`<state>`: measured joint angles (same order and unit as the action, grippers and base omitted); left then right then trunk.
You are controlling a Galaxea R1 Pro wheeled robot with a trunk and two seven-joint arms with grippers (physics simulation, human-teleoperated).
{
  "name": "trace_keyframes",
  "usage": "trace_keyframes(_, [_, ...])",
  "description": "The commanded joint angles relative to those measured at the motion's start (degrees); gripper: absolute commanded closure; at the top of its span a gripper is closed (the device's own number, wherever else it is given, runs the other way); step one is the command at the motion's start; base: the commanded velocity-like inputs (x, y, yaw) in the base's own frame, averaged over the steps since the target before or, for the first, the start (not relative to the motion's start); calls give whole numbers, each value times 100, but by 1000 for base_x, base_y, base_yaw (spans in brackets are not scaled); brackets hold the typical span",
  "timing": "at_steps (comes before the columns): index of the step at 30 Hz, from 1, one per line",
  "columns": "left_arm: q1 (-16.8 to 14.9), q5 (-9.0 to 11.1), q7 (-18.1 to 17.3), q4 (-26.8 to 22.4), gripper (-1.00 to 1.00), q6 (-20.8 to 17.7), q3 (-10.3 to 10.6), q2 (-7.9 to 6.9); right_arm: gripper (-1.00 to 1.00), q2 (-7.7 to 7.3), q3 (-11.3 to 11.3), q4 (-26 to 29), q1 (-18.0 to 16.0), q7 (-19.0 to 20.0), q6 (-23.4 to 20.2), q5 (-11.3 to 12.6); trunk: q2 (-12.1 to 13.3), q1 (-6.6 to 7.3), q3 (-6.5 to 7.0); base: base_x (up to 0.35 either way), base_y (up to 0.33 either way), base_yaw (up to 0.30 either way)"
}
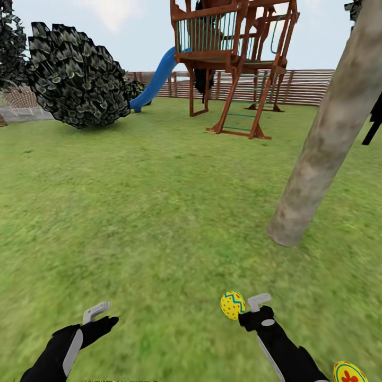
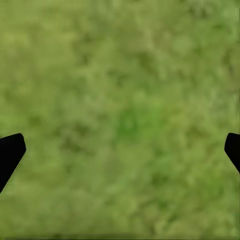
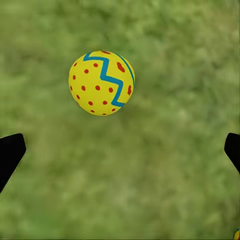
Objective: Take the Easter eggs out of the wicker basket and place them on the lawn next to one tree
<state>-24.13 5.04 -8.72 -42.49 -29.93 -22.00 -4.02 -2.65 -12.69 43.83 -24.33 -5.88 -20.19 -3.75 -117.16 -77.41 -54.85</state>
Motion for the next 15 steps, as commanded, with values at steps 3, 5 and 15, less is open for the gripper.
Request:
trace_keyframes(3, [-4,50,-21,1,-100,-74,-21,-1,-100,-27,-12,11,-1,-5,-69,-7,120,67,50,0,0,289])
trace_keyframes(5, [-4,50,-33,4,-100,-95,-18,3,-100,-46,-1,25,-1,13,-78,8,200,111,85,0,0,289])
trace_keyframes(15, [22,67,-613,56,-100,-49,-47,-881,-100,-74,50,264,-1,156,-245,18,601,331,265,0,0,289])
